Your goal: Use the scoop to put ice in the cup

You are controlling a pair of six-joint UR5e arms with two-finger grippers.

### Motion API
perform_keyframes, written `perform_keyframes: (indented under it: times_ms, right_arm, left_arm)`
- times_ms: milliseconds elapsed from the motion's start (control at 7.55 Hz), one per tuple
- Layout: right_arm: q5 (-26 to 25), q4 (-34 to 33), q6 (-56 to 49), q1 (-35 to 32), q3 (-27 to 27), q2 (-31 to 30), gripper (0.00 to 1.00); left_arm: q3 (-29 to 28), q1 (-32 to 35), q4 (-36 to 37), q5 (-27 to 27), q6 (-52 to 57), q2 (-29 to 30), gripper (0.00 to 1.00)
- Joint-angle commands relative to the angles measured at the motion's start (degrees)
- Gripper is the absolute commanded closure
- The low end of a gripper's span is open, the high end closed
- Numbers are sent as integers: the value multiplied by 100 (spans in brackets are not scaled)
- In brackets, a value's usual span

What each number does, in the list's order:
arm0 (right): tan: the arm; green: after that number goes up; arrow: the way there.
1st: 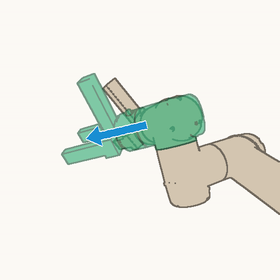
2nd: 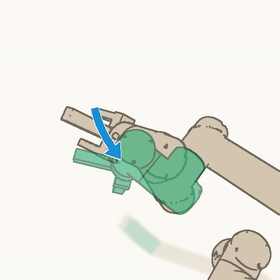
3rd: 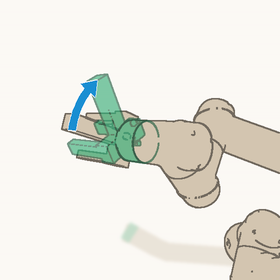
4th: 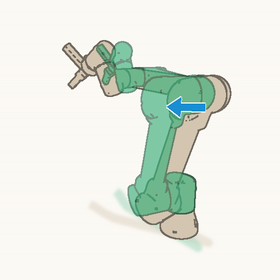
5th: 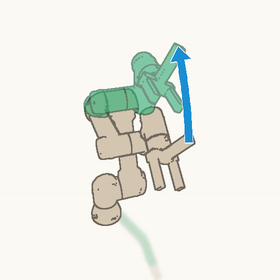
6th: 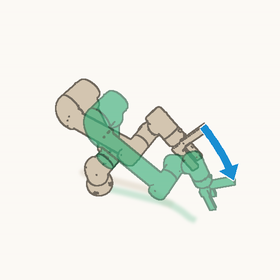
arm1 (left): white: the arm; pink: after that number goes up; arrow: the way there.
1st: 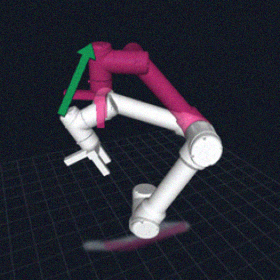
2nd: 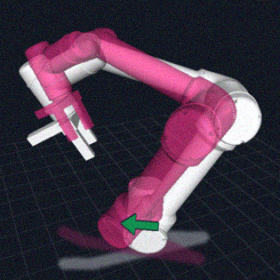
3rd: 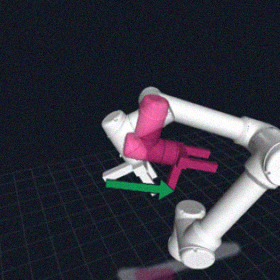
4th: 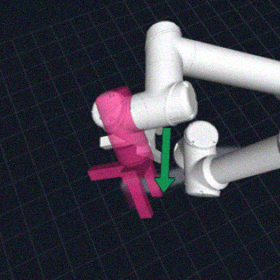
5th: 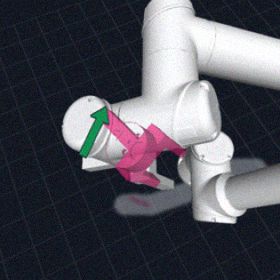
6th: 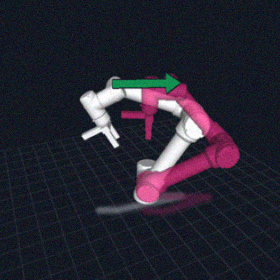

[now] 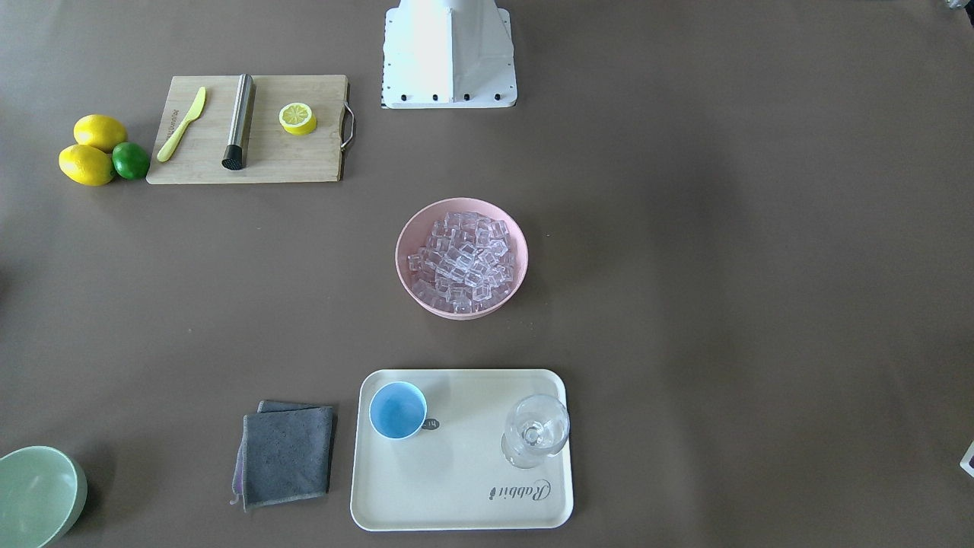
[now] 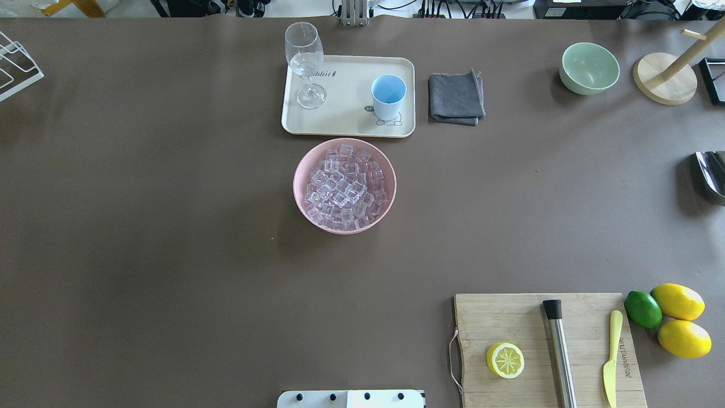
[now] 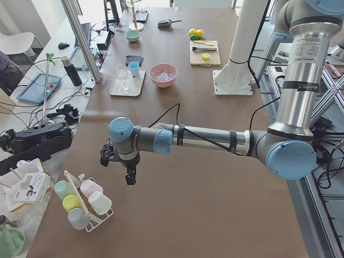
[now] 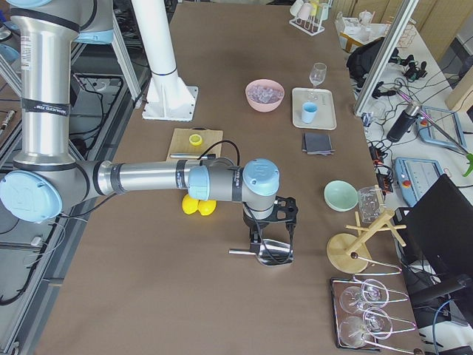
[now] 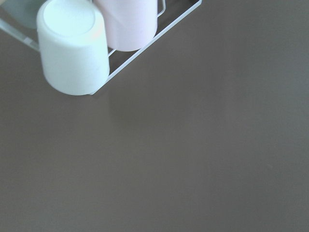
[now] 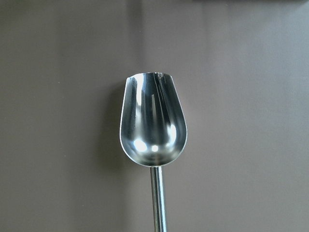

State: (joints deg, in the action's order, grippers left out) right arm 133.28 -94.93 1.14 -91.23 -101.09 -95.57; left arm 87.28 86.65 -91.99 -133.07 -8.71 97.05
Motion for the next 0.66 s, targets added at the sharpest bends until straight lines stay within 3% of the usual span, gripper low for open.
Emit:
perform_keyframes:
  times_ms: [0, 132, 265, 530]
  right_arm:
    - [-100, 53, 17, 0, -112, -241, 0]
    - [-31, 62, 244, 0, -130, -303, 0]
    - [153, 637, 376, 0, -87, -643, 0]
    - [137, 3168, 1924, 44, 752, -1024, 0]
  left_arm:
    - [183, -603, -864, 106, 27, -19, 1]
    - [437, -944, -856, 123, 27, -19, 1]
    - [587, -1252, -855, 149, 36, -19, 1]
    - [710, -1806, -864, 290, 36, 33, 1]
